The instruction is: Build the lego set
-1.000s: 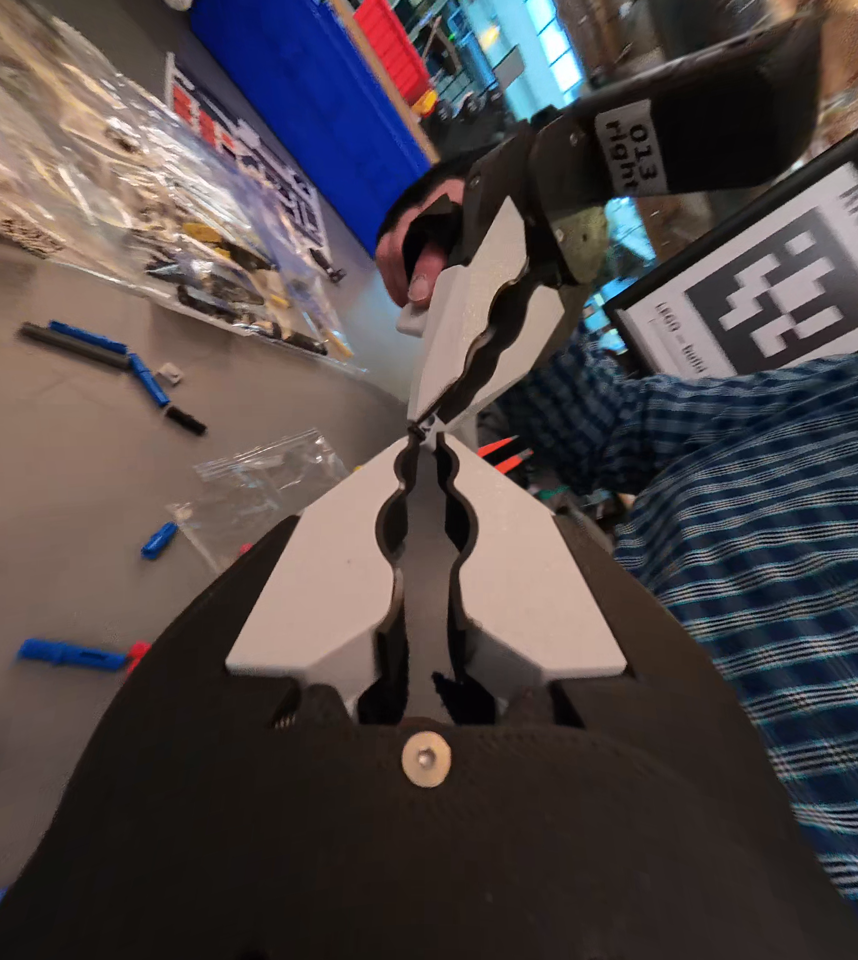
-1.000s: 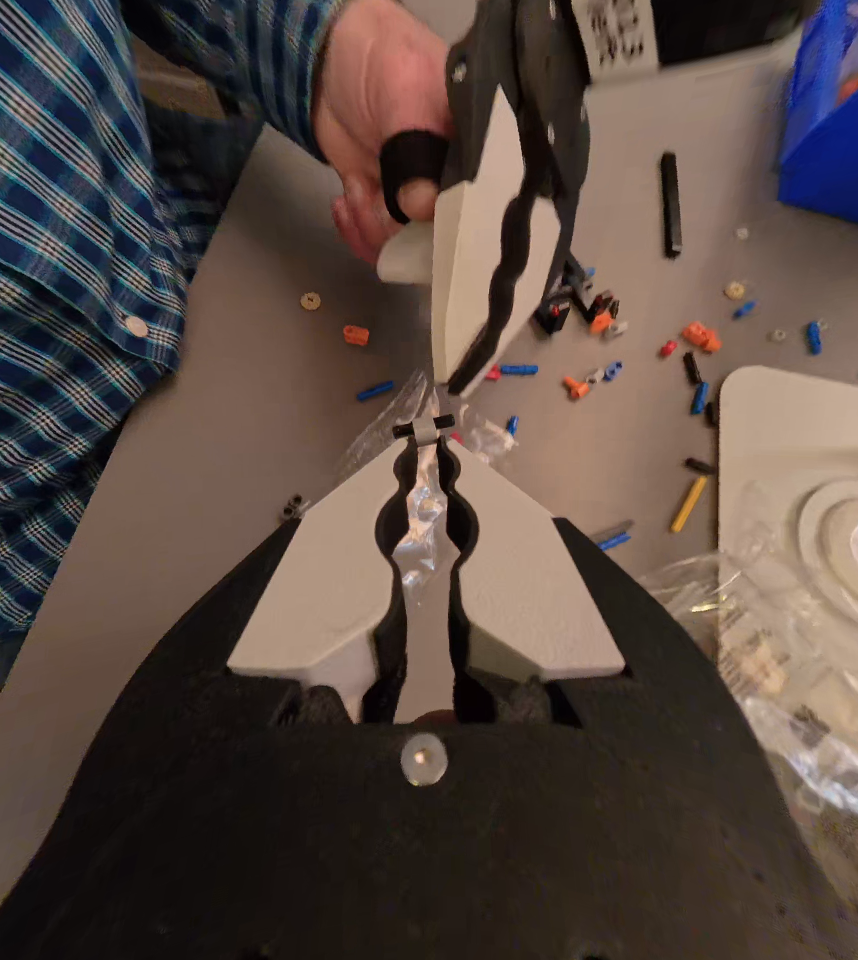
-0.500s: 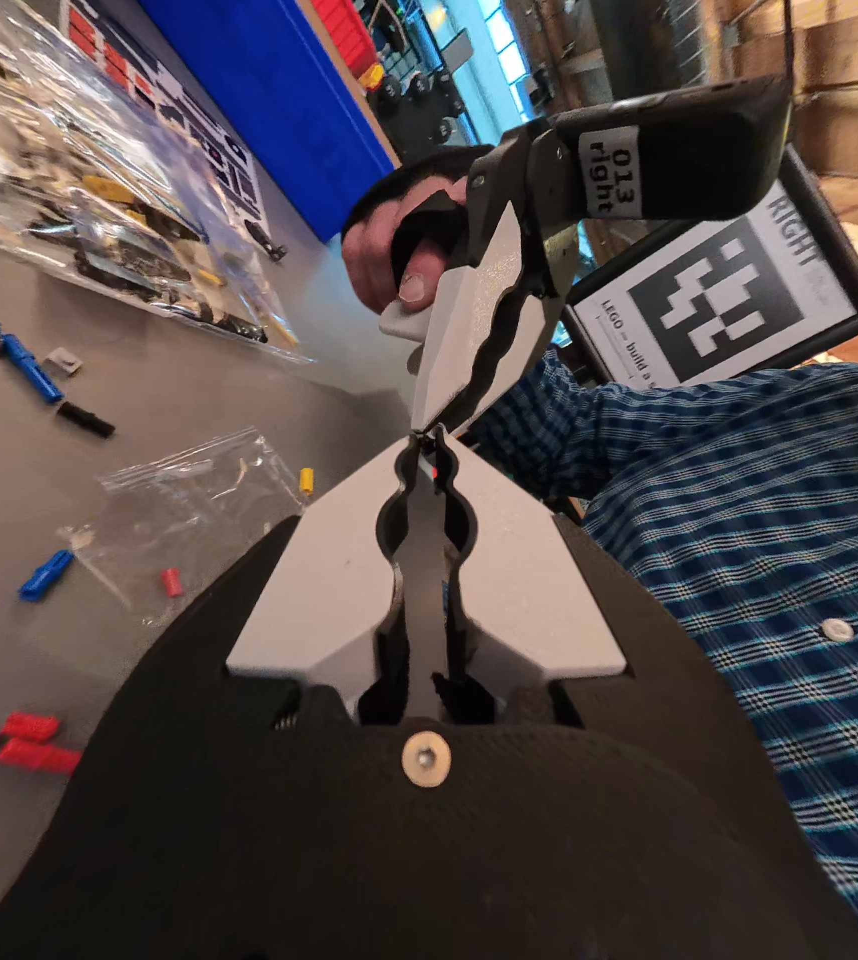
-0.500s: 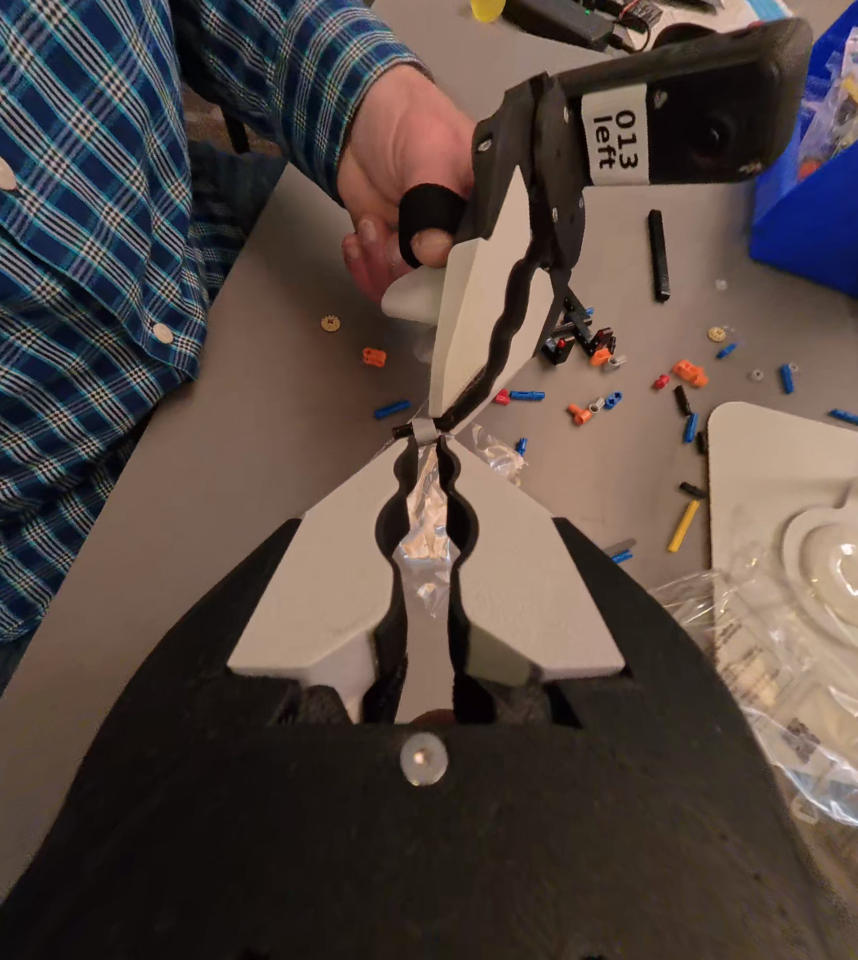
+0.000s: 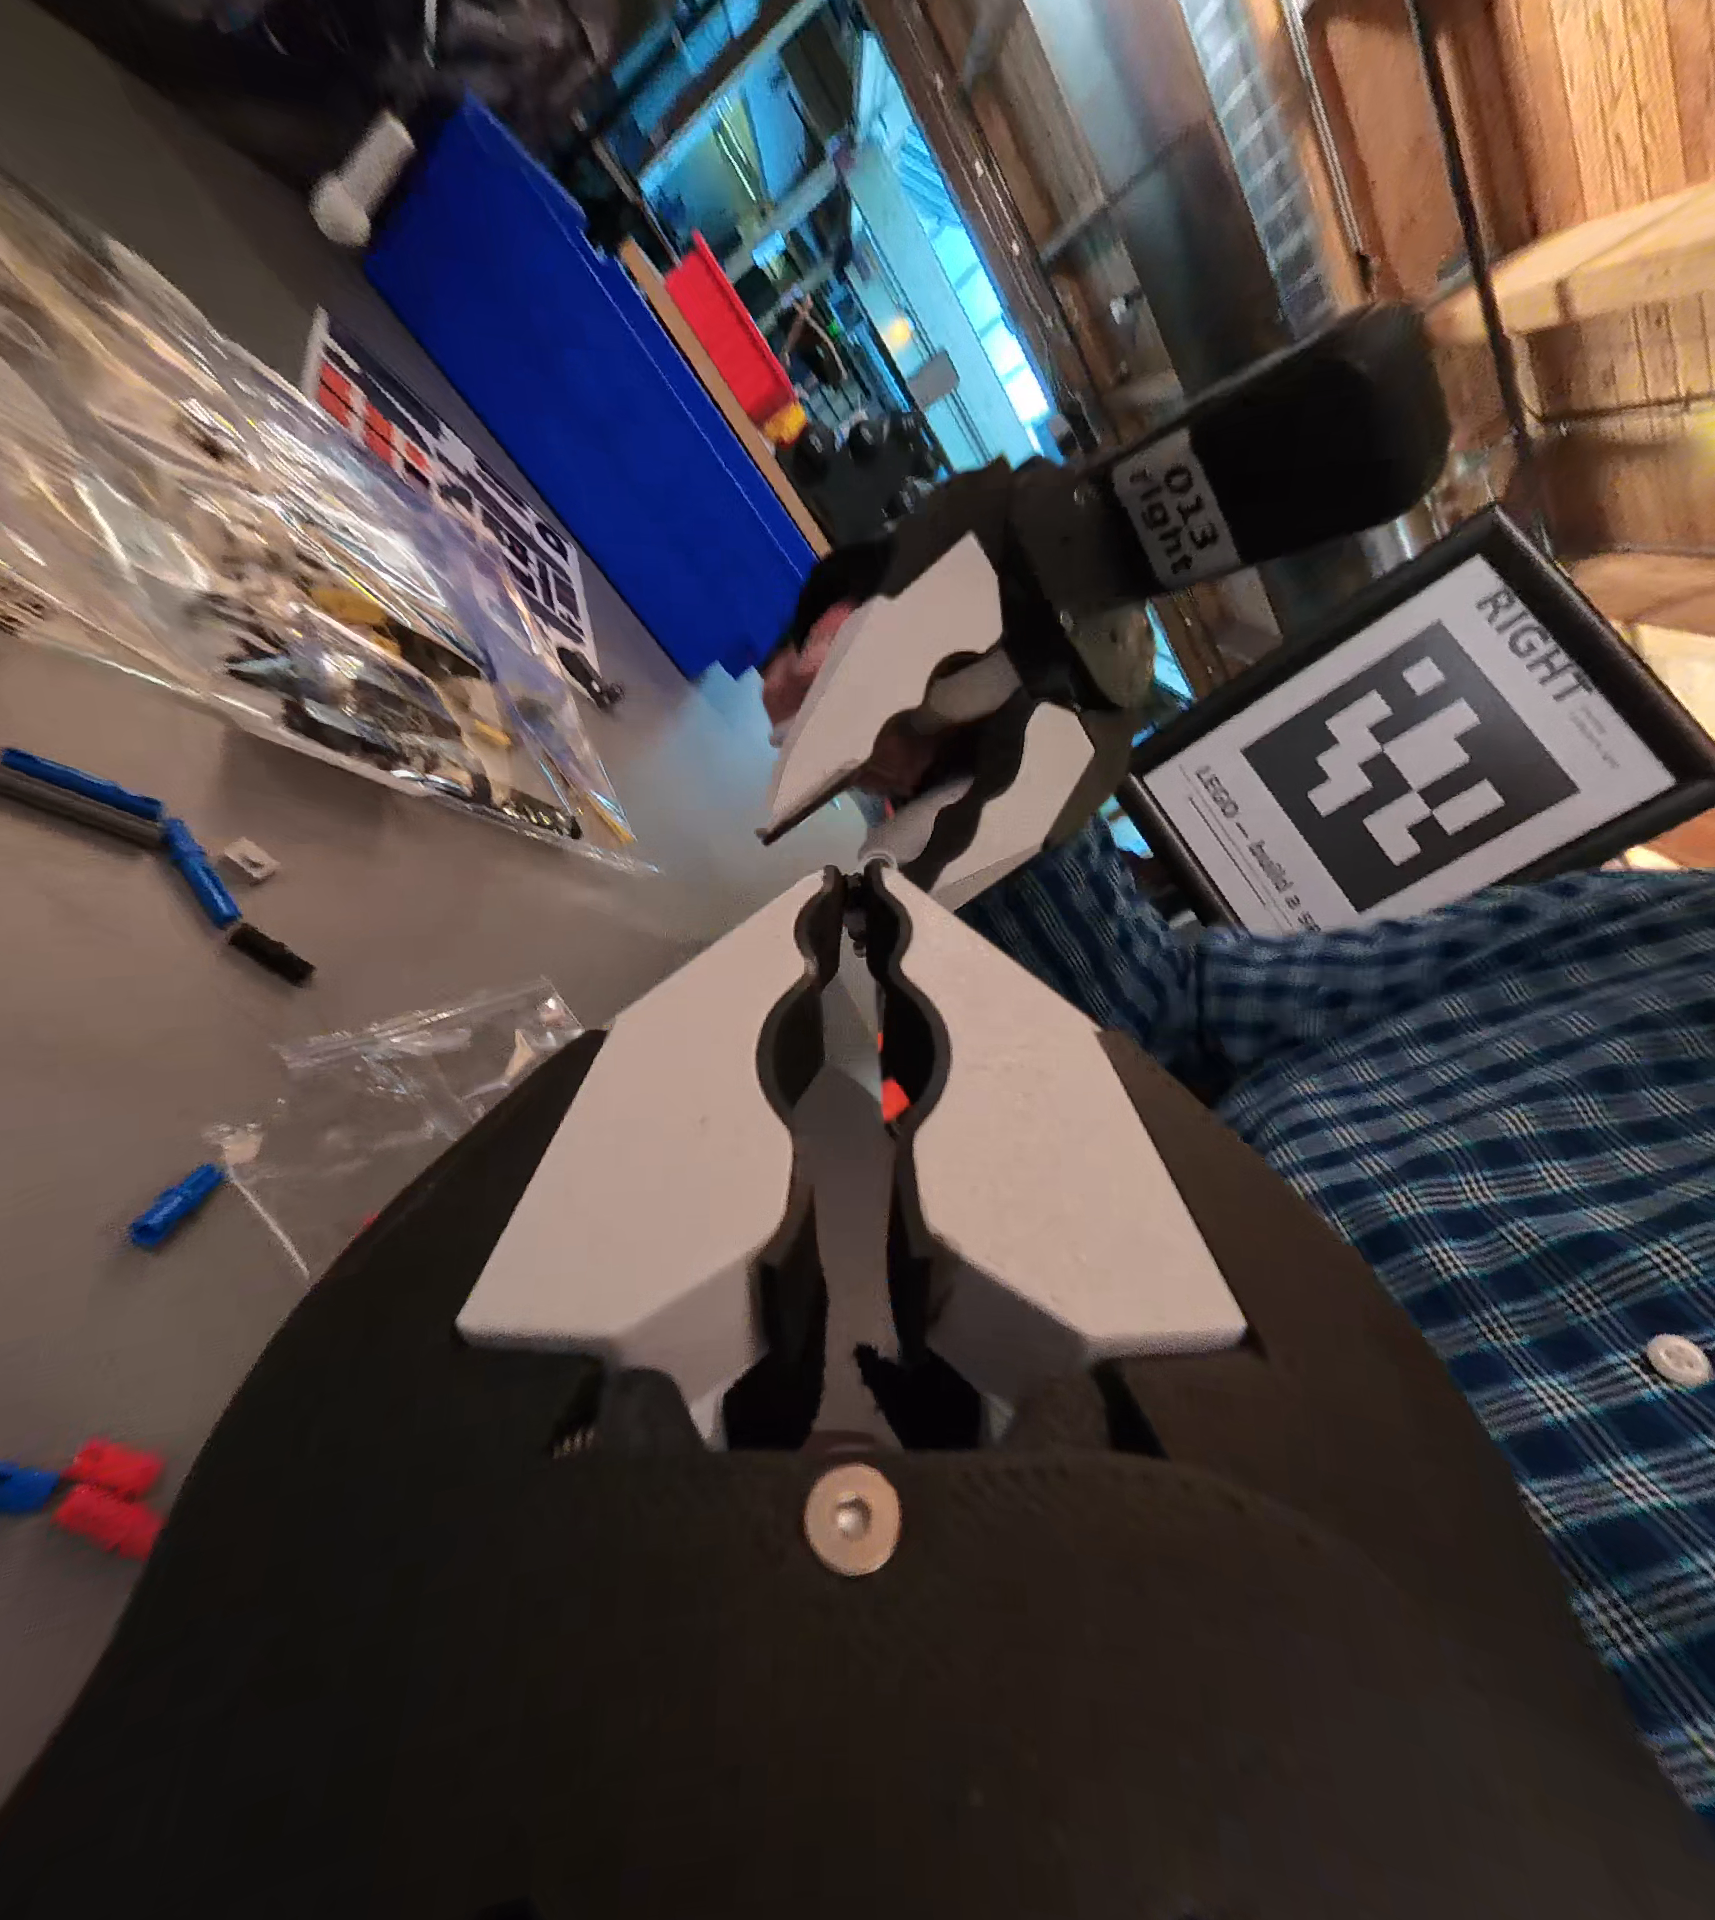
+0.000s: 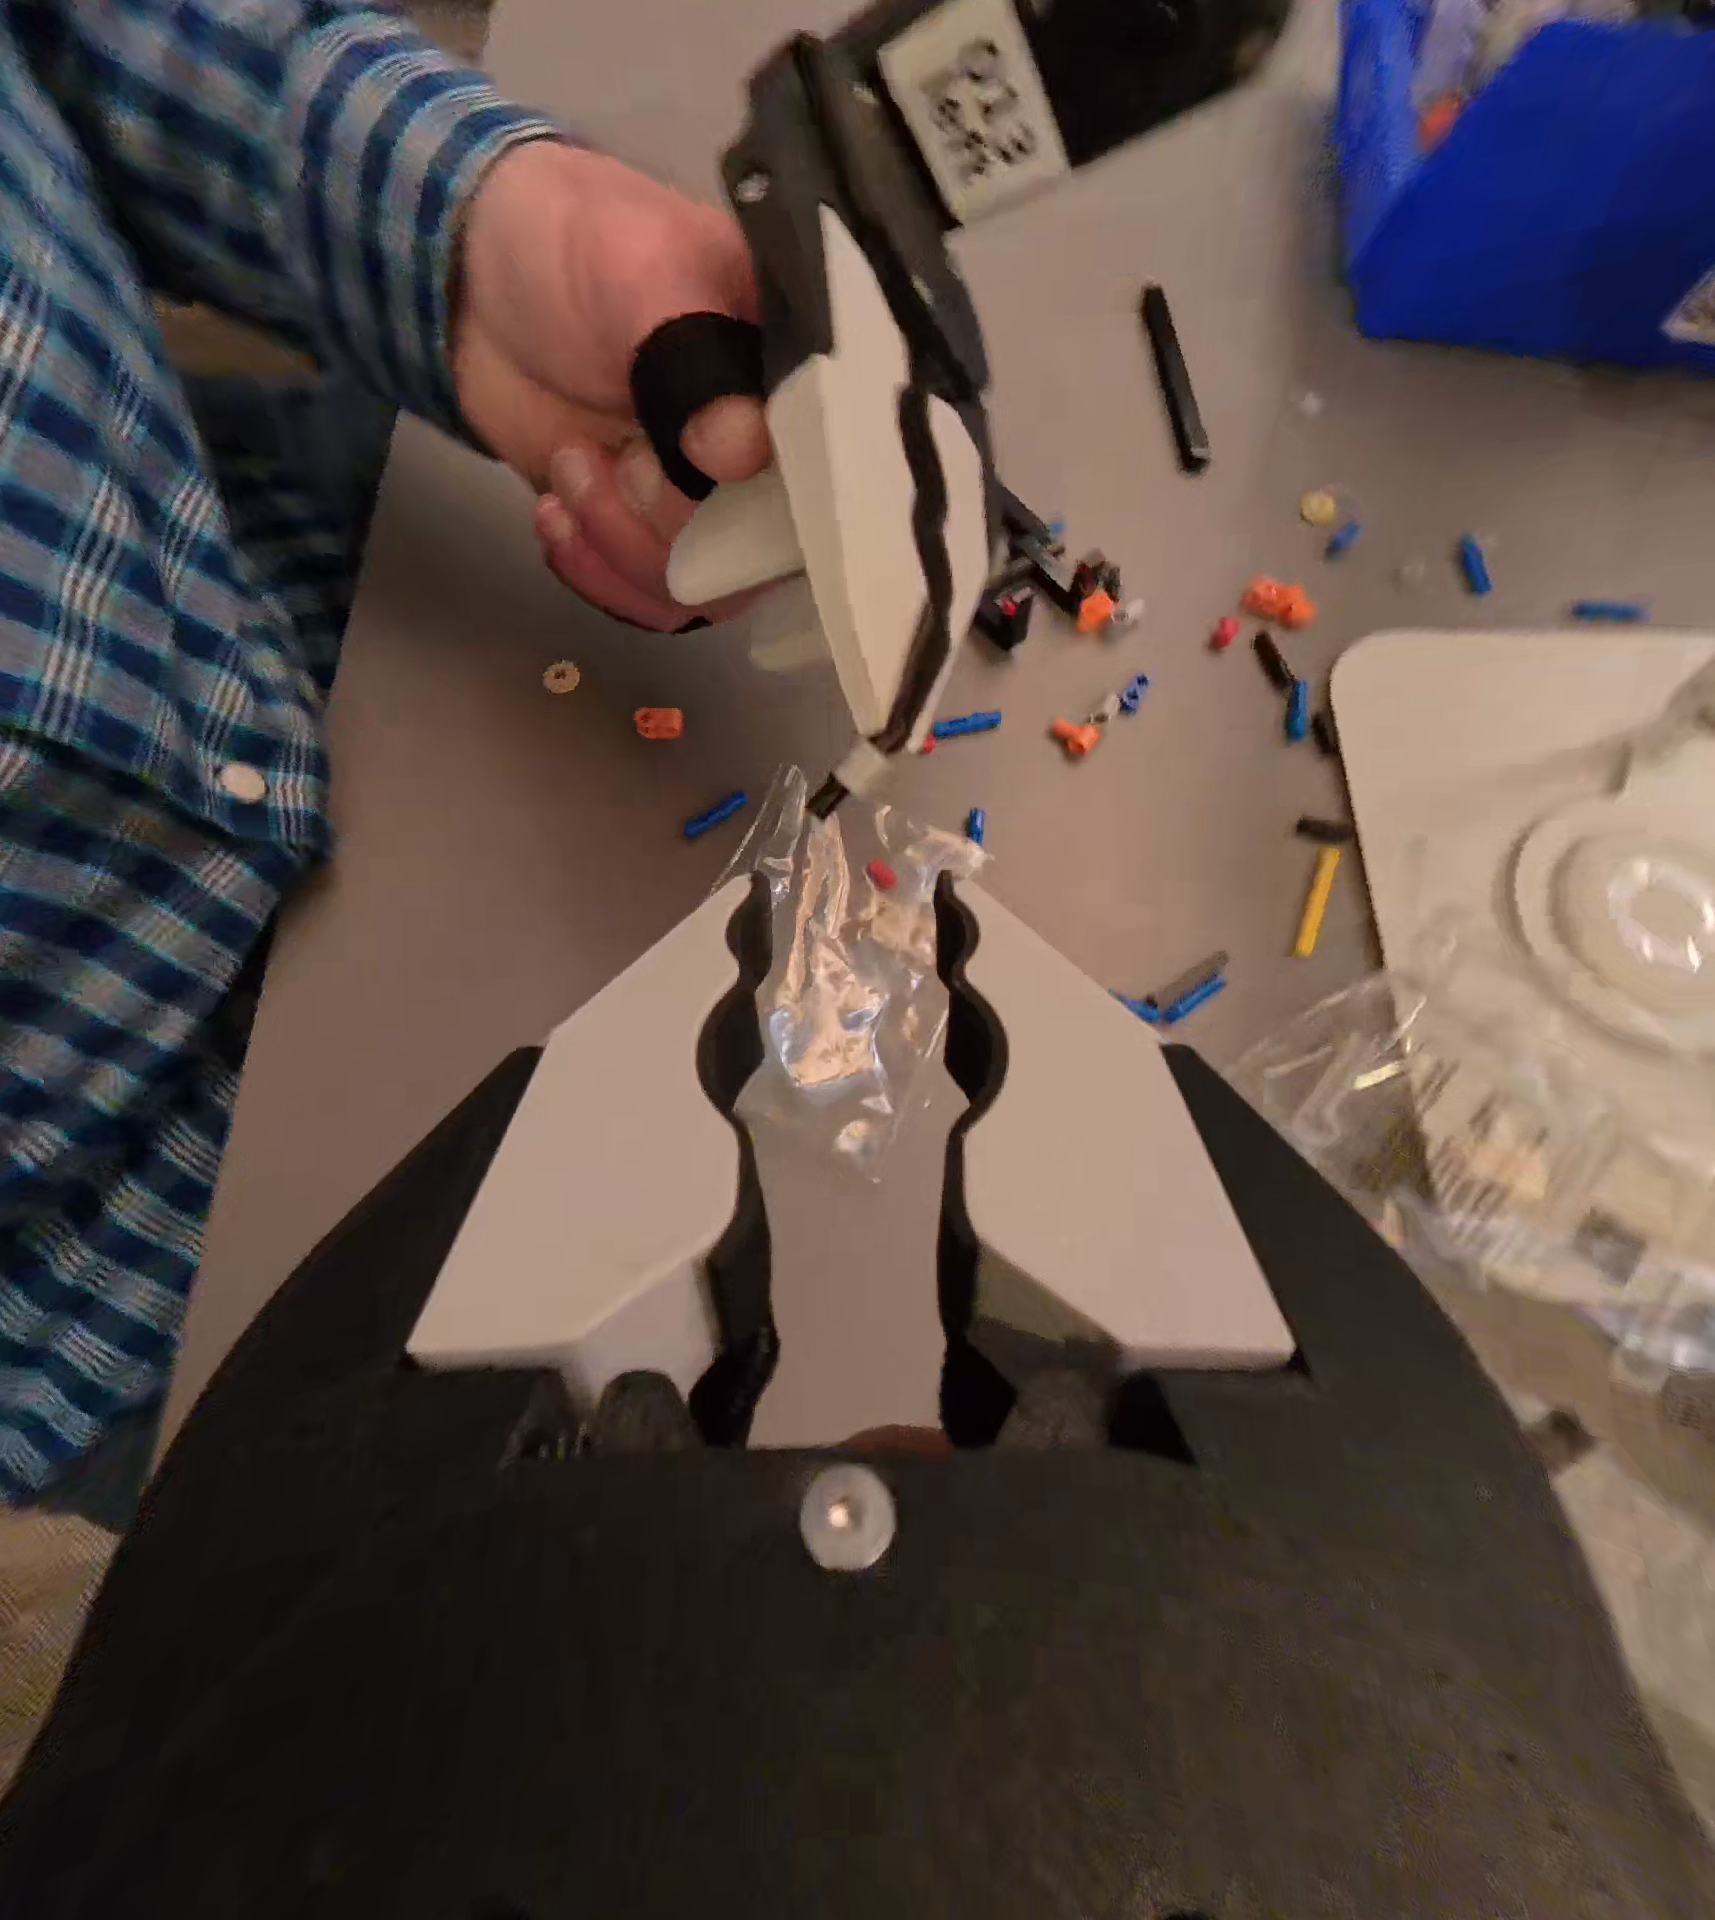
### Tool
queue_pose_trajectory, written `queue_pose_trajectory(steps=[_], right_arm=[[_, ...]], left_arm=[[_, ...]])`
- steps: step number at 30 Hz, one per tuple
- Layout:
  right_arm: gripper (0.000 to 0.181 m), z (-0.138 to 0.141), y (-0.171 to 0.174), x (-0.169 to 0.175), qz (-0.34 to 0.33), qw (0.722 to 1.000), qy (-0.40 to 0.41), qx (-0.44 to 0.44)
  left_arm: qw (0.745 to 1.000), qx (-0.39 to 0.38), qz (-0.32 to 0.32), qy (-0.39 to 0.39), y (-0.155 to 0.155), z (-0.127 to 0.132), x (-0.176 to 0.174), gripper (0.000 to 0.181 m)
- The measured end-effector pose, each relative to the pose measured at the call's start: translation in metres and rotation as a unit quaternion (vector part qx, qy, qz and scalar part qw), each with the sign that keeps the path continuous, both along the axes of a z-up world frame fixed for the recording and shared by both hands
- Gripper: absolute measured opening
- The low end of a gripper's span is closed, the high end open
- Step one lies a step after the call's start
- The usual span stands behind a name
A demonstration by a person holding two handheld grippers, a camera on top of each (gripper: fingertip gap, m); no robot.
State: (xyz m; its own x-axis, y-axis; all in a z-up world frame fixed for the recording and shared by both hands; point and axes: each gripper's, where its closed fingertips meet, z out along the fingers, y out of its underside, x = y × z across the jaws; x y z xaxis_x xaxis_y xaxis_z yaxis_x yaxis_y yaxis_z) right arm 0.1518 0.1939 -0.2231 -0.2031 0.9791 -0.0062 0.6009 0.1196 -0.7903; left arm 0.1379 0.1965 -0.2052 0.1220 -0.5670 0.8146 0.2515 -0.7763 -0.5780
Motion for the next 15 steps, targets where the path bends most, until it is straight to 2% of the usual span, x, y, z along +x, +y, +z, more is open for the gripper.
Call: queue_pose_trajectory(steps=[6, 9, 11, 15], right_arm=[[0.018, 0.017, -0.007, -0.005, -0.108, 0.981, 0.078, -0.142], [0.012, 0.014, -0.009, -0.006, -0.140, 0.972, 0.086, -0.167], [0.000, 0.015, -0.013, -0.006, -0.144, 0.971, 0.092, -0.168], [0.000, 0.021, -0.011, -0.003, -0.178, 0.954, 0.119, -0.212]], left_arm=[[0.998, 0.047, 0.022, 0.023, -0.002, 0.010, 0.004, 0.001], [0.998, 0.062, 0.028, 0.011, -0.004, 0.018, 0.008, 0.001], [0.997, 0.065, 0.034, 0.012, -0.004, 0.019, 0.010, 0.001], [0.996, 0.072, 0.047, 0.001, -0.006, 0.023, 0.011, 0.001]])
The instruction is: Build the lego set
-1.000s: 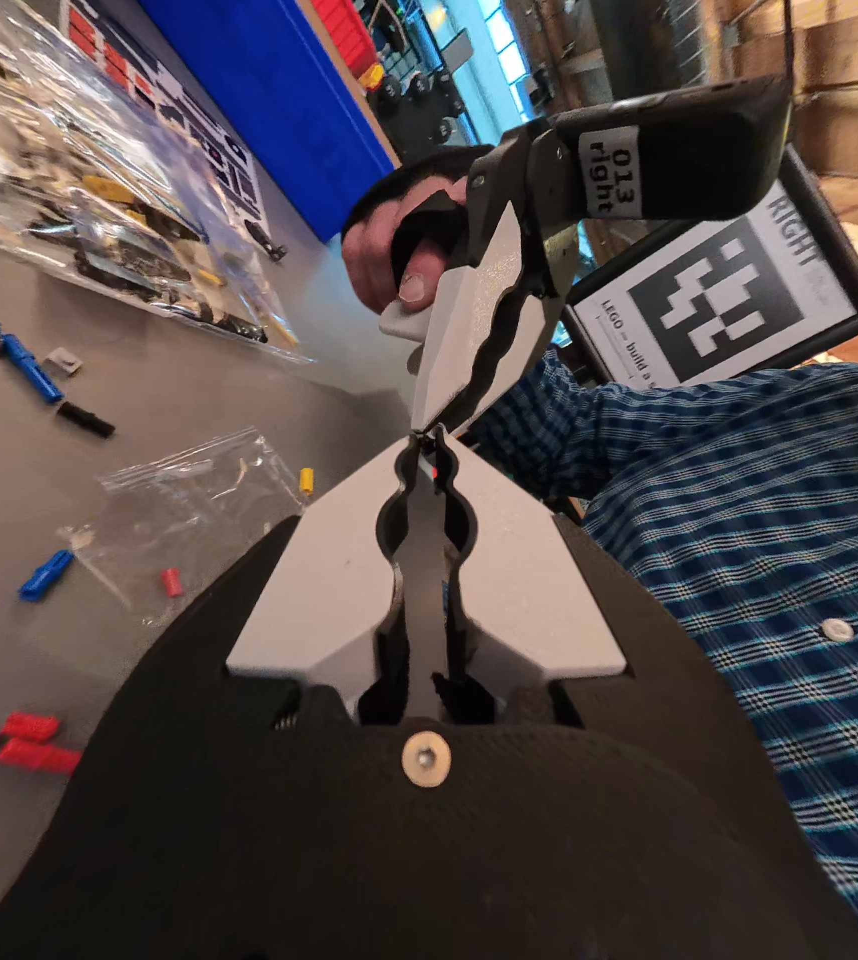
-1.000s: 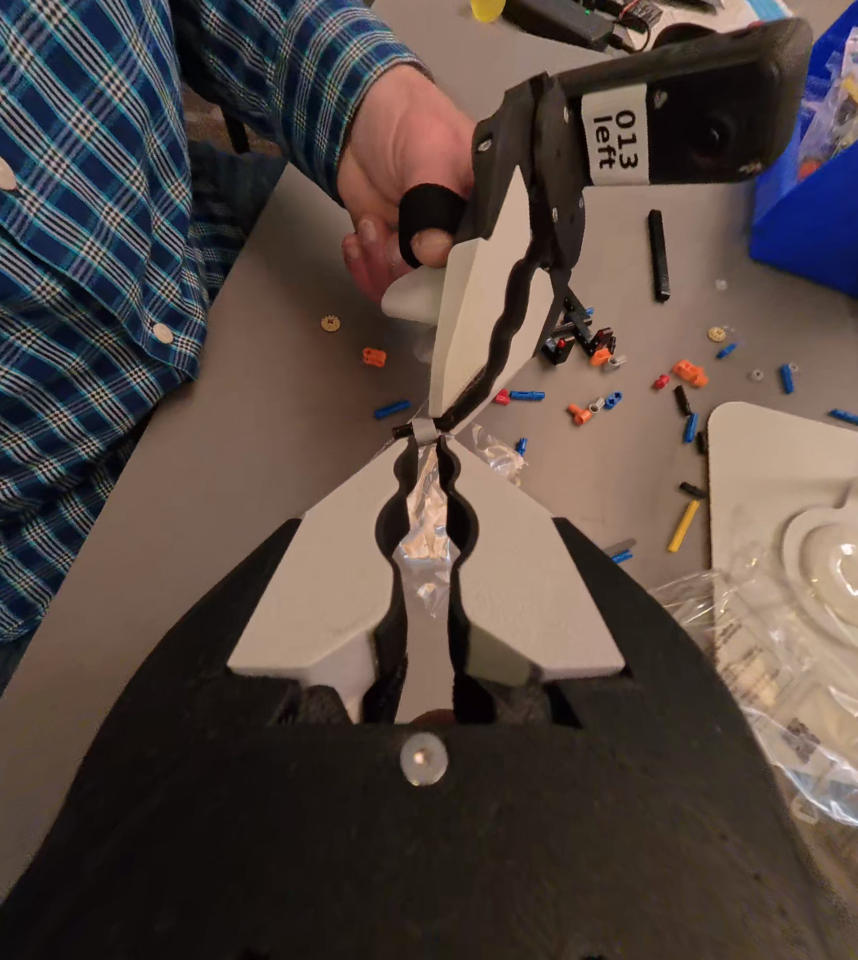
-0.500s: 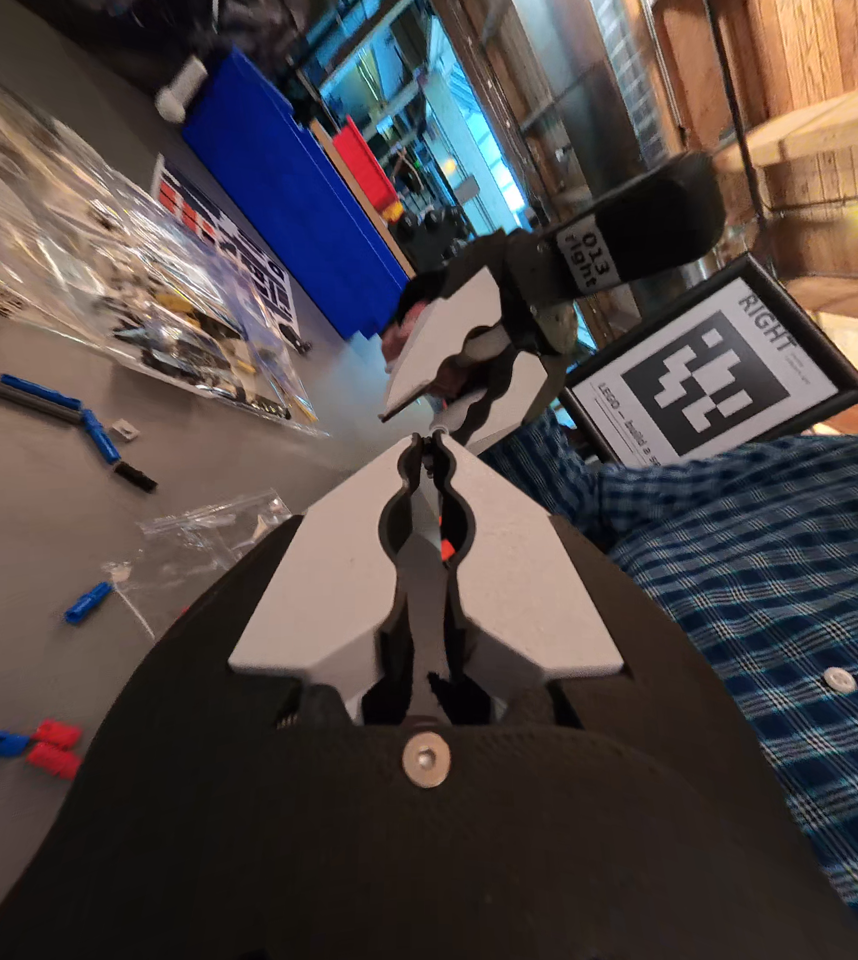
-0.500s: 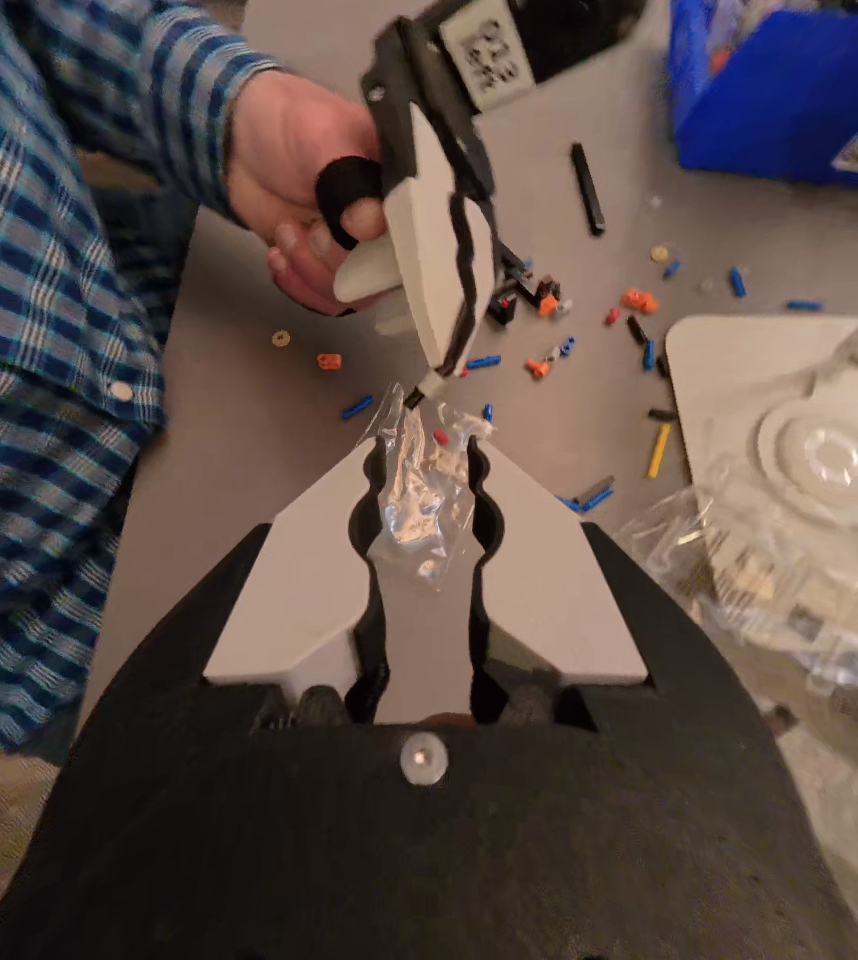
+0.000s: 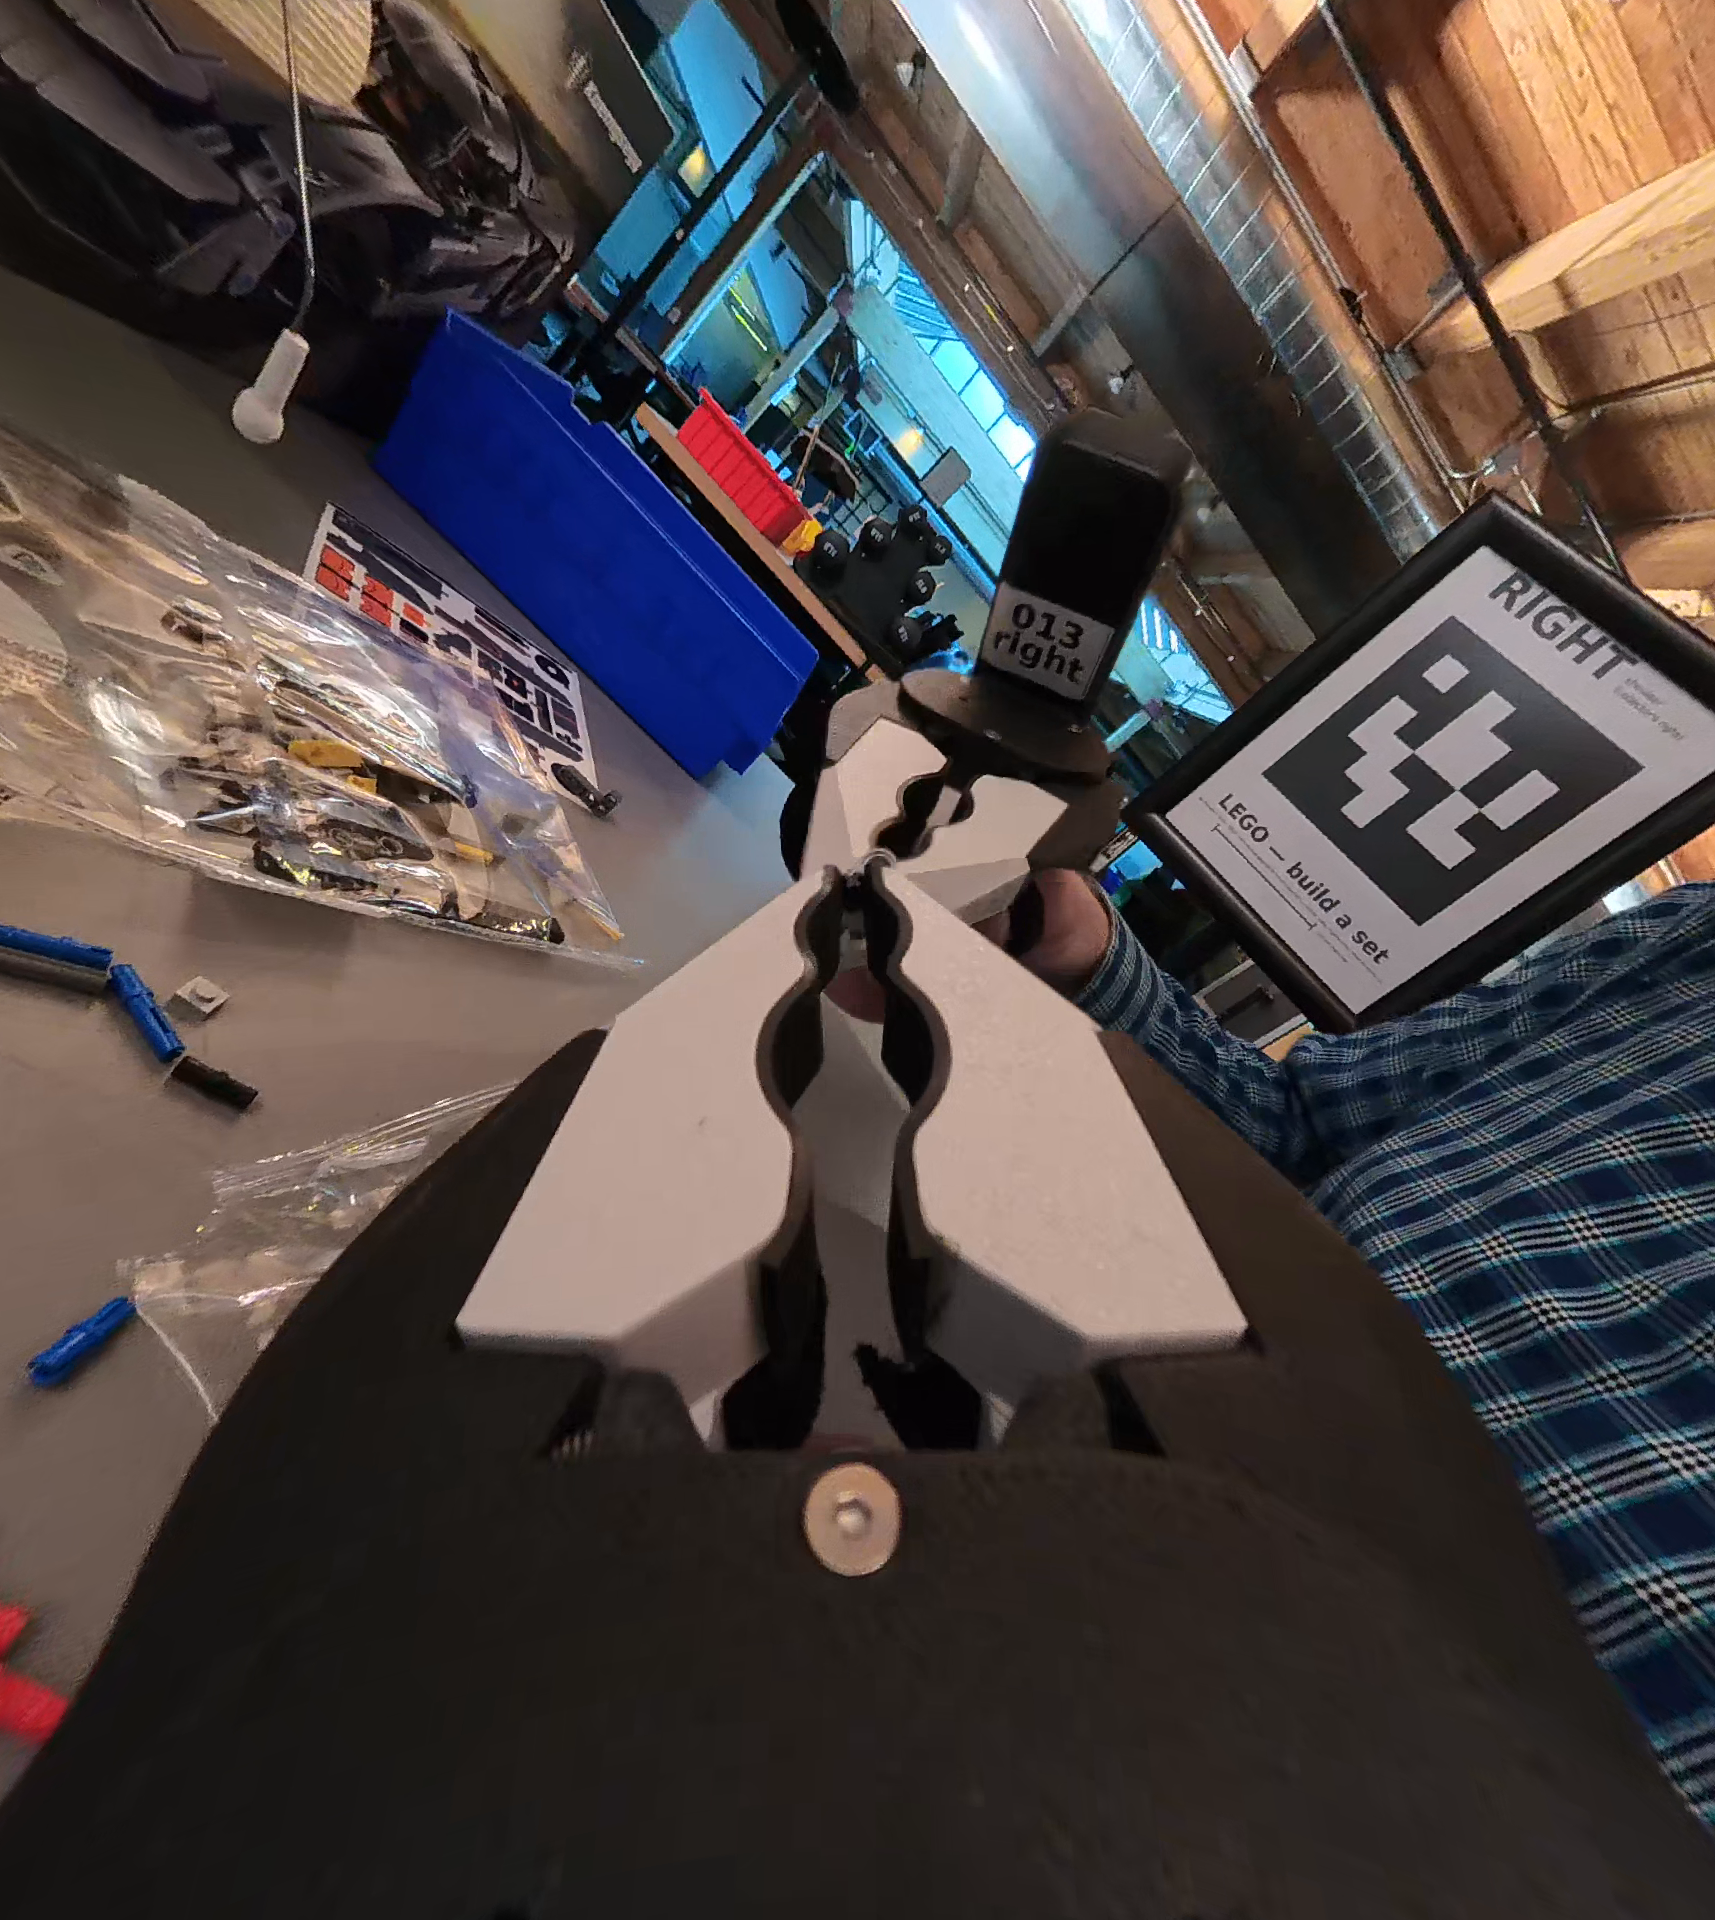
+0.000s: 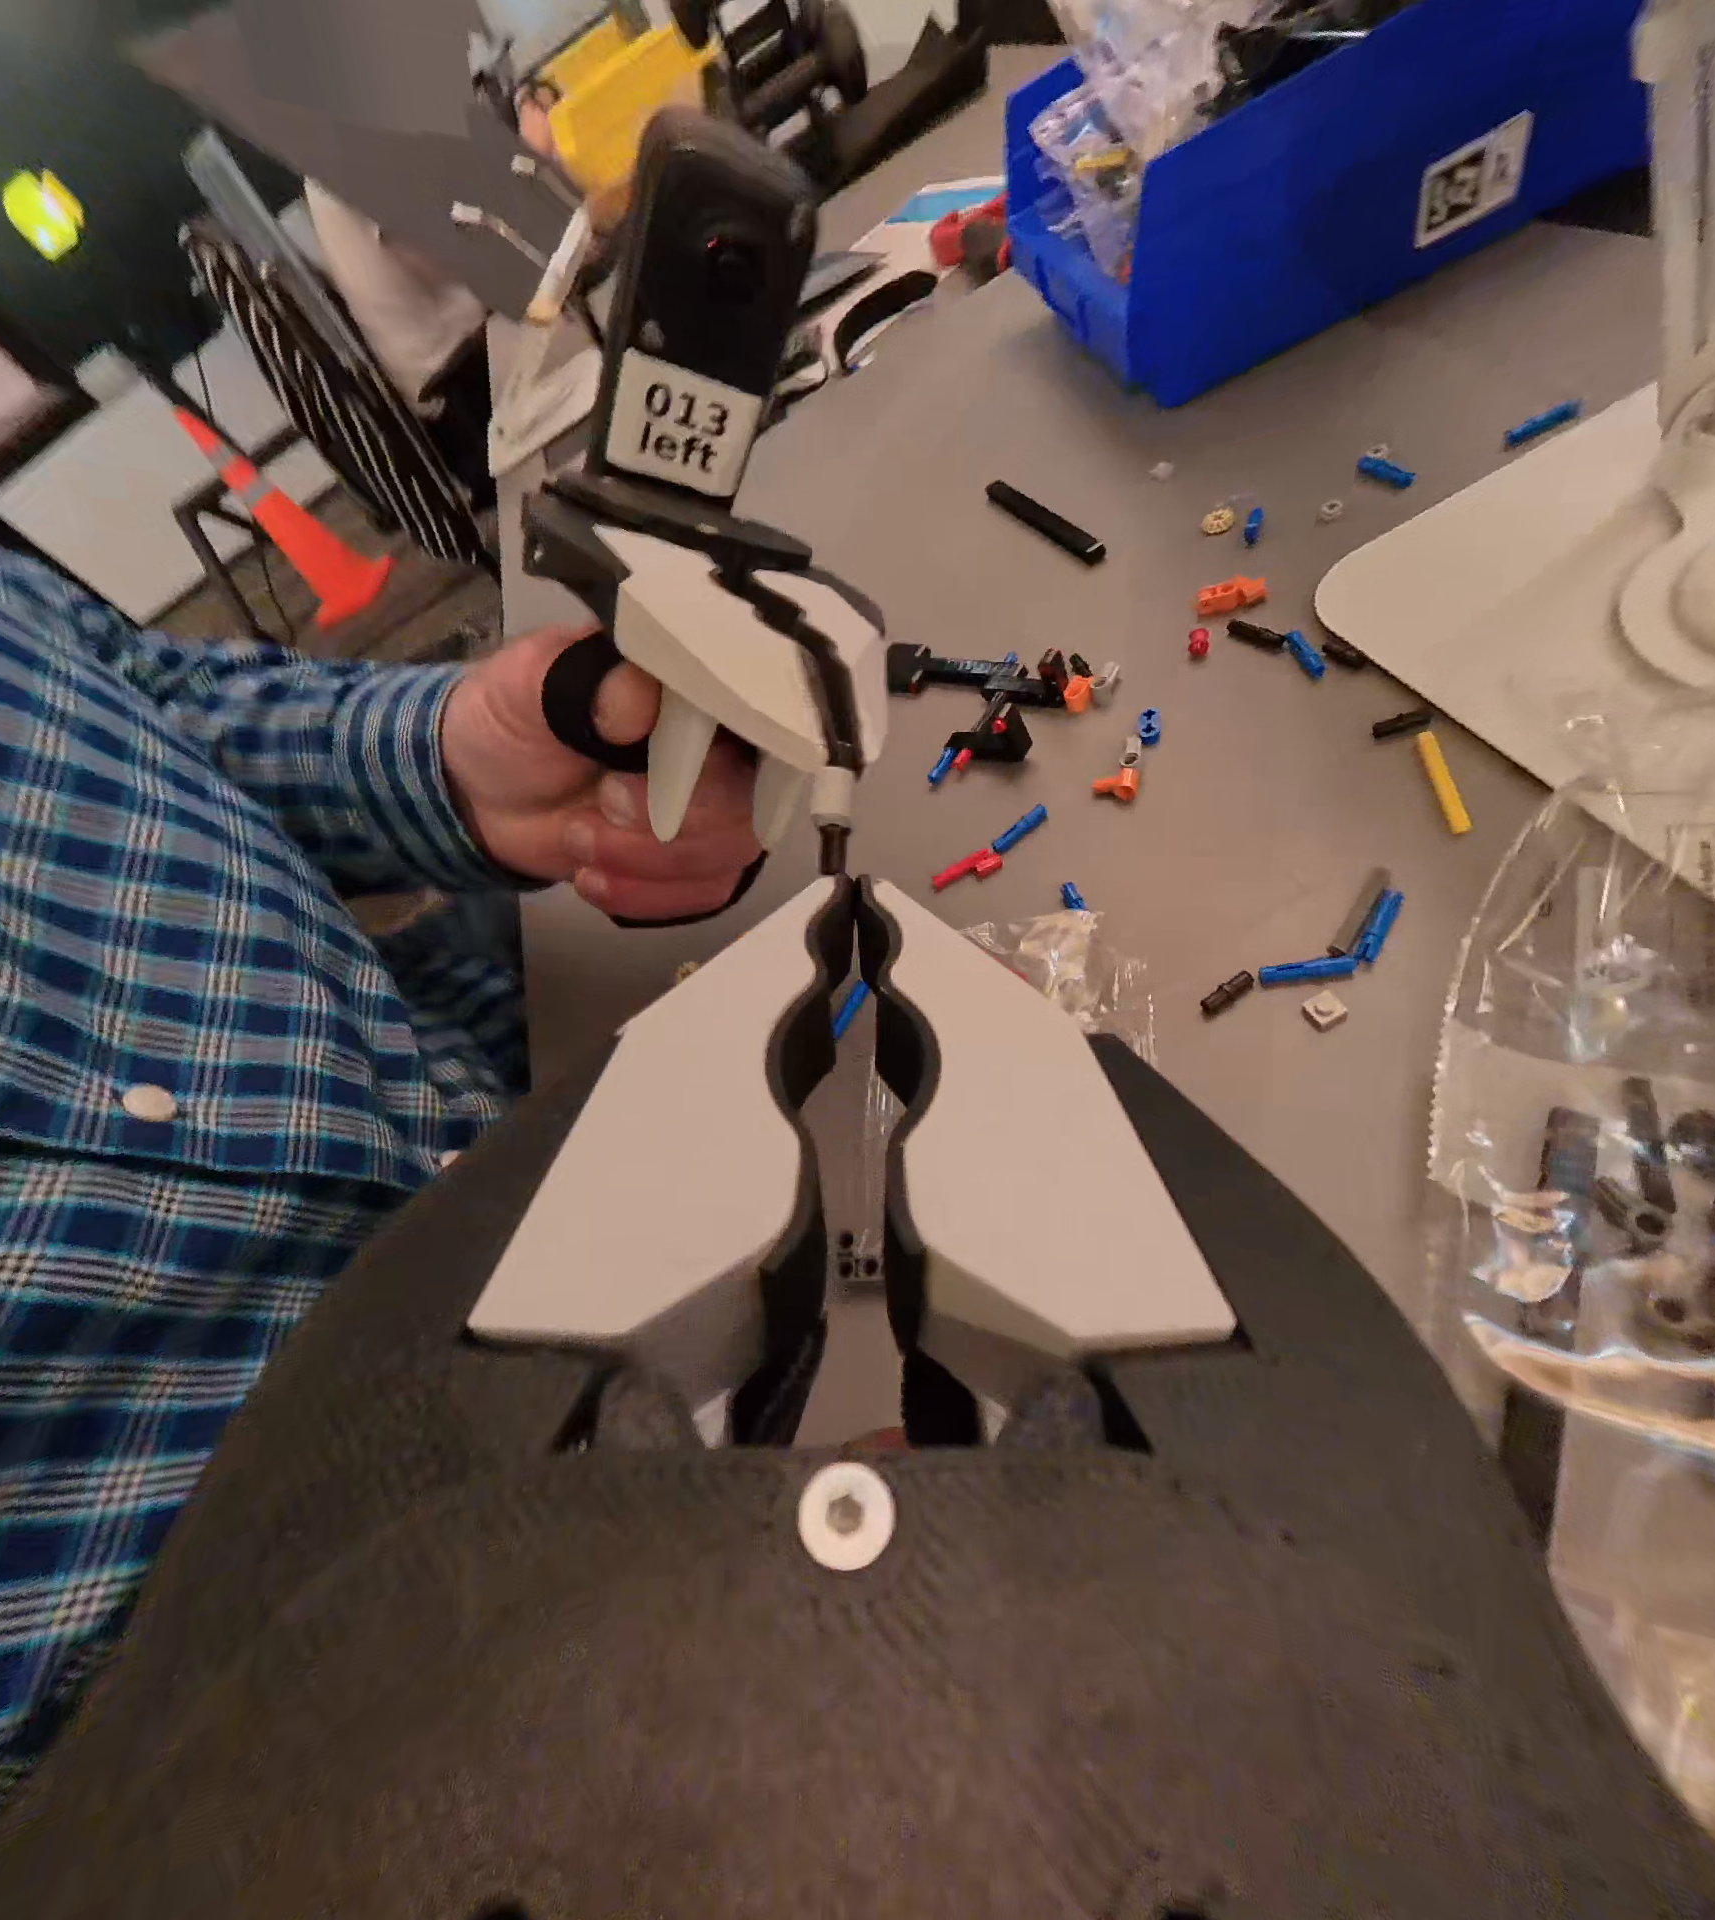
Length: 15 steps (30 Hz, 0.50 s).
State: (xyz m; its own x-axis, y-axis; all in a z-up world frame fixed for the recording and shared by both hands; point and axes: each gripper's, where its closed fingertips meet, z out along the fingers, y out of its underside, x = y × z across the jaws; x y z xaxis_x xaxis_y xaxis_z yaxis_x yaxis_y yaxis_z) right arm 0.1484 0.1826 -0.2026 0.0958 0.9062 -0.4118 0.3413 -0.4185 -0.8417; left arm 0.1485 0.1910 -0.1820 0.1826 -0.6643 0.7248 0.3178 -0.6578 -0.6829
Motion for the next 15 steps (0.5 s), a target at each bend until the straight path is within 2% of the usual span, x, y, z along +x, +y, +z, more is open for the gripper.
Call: queue_pose_trajectory(steps=[3, 7, 11, 12, 15], right_arm=[[0.003, 0.0021, 0.0026, 0.0030, -0.023, 0.999, 0.015, -0.021], [0.017, -0.0008, 0.0010, 0.0039, -0.034, 0.999, 0.007, -0.036], [0.008, 0.0024, 0.0033, 0.0037, -0.051, 0.998, 0.018, -0.042], [0.000, 0.0027, 0.0042, 0.0039, -0.056, 0.997, 0.022, -0.044], [0.000, 0.0006, 0.0016, 0.0037, -0.049, 0.997, 0.026, -0.052]], left_arm=[[1.000, 0.008, 0.010, 0.000, 0.0008, 0.0020, 0.0012, 0.001], [1.000, 0.015, 0.023, 0.001, 0.0032, 0.0043, 0.0032, 0.001], [1.000, 0.015, 0.026, 0.000, 0.0041, 0.0047, 0.0055, 0.001], [0.999, 0.016, 0.028, 0.000, 0.0043, 0.0048, 0.0057, 0.001], [0.999, 0.015, 0.030, -0.002, 0.0042, 0.0051, 0.0069, 0.000]])
